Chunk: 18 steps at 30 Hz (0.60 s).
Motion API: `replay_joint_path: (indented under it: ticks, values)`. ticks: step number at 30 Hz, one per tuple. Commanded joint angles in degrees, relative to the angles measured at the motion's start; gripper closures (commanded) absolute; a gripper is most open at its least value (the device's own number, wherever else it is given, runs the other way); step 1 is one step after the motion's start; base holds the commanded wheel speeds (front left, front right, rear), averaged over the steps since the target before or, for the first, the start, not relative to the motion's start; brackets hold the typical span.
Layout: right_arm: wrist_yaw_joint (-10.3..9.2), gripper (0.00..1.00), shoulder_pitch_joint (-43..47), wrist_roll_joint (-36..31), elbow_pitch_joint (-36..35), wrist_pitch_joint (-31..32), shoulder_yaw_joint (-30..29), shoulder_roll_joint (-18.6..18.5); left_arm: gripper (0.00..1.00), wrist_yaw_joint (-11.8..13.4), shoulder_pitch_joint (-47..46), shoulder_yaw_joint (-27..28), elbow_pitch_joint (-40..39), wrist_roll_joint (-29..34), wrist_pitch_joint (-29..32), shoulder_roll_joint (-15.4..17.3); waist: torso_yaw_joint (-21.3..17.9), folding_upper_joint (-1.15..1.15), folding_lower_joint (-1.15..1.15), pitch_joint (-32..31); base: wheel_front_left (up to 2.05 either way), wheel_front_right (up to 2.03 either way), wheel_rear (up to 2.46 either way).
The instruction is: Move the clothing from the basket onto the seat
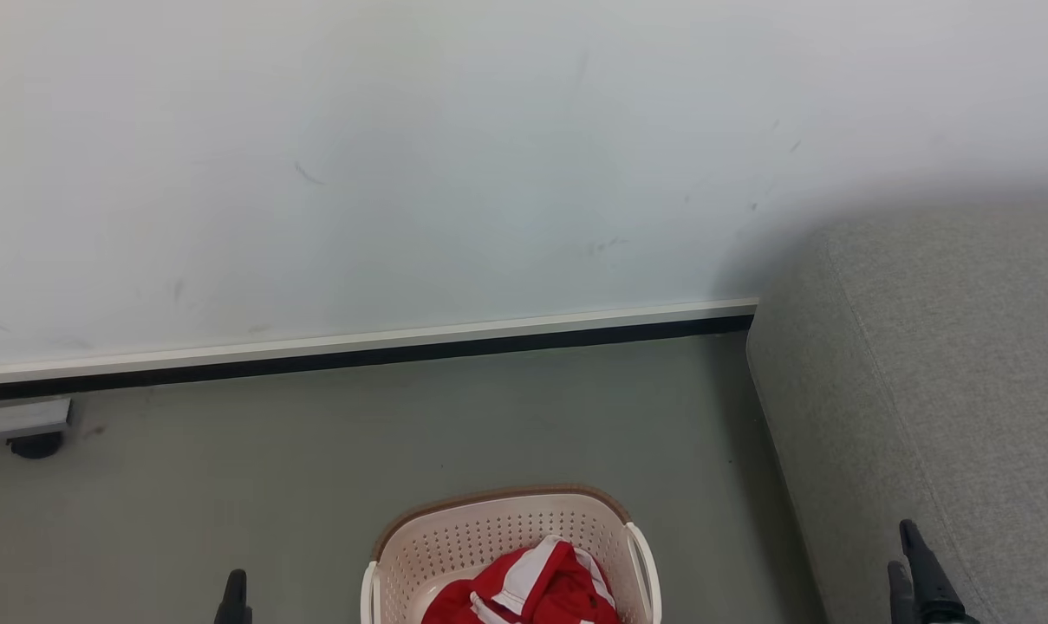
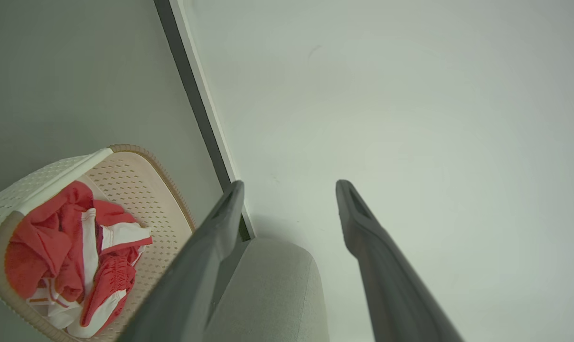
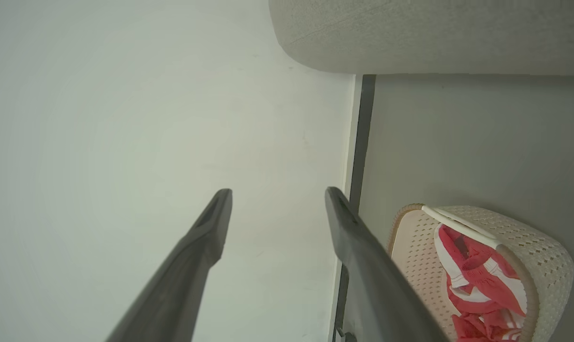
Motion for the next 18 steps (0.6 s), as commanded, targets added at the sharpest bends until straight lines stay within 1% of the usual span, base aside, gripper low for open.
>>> replay_joint_path:
  ticks: [1, 8, 16, 17, 18]
  values:
    - [0.01, 0.00, -1.3, -3.4, -0.7, -0.8, 0.9, -0.7, 0.00, 0.0, -0.2, -0.1, -1.1, 3.3, -0.6, 0.5, 0.0, 0.00, 0.00, -0.1, 0.00, 0.00, 0.00]
    - [0.01, 0.00, -1.1, -12.9, -1.5, -2.6, 3.4, -0.5, 0.00, 0.0, 0.7, 0.6, -2.8, 13.5, -2.1, -0.1, -0.1, 0.00, 0.00, -0.4, 0.00, 0.00, 0.00]
    - [0.01, 0.00, -1.5, -25.0, -3.1, -4.5, 7.0, -1.4, 0.00, 0.0, 1.4, 1.6, -5.5, 23.4, -3.7, -0.4, -0.2, 0.00, 0.00, -0.6, 0.00, 0.00, 0.00]
    - [0.01, 0.00, -1.5, -25.0, -3.1, -4.5, 7.0, -1.4, 0.00, 0.0, 1.4, 1.6, -5.5, 23.4, -3.7, -0.4, -0.2, 0.00, 0.00, -0.6, 0.00, 0.00, 0.00]
    - [0.01, 0.00, -1.5, -27.2, -3.5, -5.0, 7.8, -1.4, 0.00, -0.1, 1.6, 1.5, -6.2, 25.5, -4.0, -0.4, -0.2, 0.00, 0.00, -0.6, 0.00, 0.00, 0.00]
